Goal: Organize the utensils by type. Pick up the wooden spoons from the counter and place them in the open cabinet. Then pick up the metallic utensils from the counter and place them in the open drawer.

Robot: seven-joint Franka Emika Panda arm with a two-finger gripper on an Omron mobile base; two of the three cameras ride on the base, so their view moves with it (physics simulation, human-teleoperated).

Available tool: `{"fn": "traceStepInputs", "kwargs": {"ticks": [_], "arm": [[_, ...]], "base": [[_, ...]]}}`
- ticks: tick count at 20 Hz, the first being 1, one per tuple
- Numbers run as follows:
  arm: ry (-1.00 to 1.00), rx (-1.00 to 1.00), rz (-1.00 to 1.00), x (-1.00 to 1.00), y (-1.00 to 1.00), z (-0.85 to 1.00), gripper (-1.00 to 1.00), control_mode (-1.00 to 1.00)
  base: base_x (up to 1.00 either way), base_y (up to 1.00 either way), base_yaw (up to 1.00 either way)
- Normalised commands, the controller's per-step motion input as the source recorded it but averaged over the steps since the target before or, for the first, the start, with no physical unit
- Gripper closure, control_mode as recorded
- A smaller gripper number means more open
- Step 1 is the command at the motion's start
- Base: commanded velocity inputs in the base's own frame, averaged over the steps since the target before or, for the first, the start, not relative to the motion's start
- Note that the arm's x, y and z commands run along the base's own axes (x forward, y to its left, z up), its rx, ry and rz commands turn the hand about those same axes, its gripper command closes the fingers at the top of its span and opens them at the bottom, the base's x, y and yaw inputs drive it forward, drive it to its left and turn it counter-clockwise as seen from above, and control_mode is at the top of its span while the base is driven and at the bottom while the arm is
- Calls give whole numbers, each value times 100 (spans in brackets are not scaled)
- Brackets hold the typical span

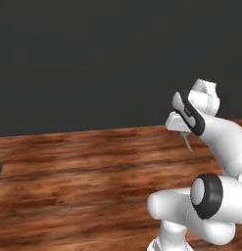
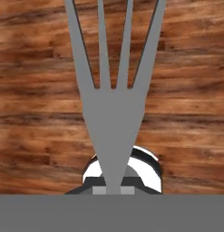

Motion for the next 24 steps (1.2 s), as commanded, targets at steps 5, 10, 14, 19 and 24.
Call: {"fn": "traceStepInputs", "kwargs": {"ticks": [5,10,14,19,24], "arm": [[0,0,0,0,0,0,100,100],[0,0,0,0,0,0,100,100],[0,0,0,0,0,0,100,100],[0,0,0,0,0,0,100,100],[0,0,0,0,0,0,100,100]], "base": [[2,-44,50],[0,-70,-58],[0,-50,-90],[0,-46,-91],[0,-42,-92]]}}
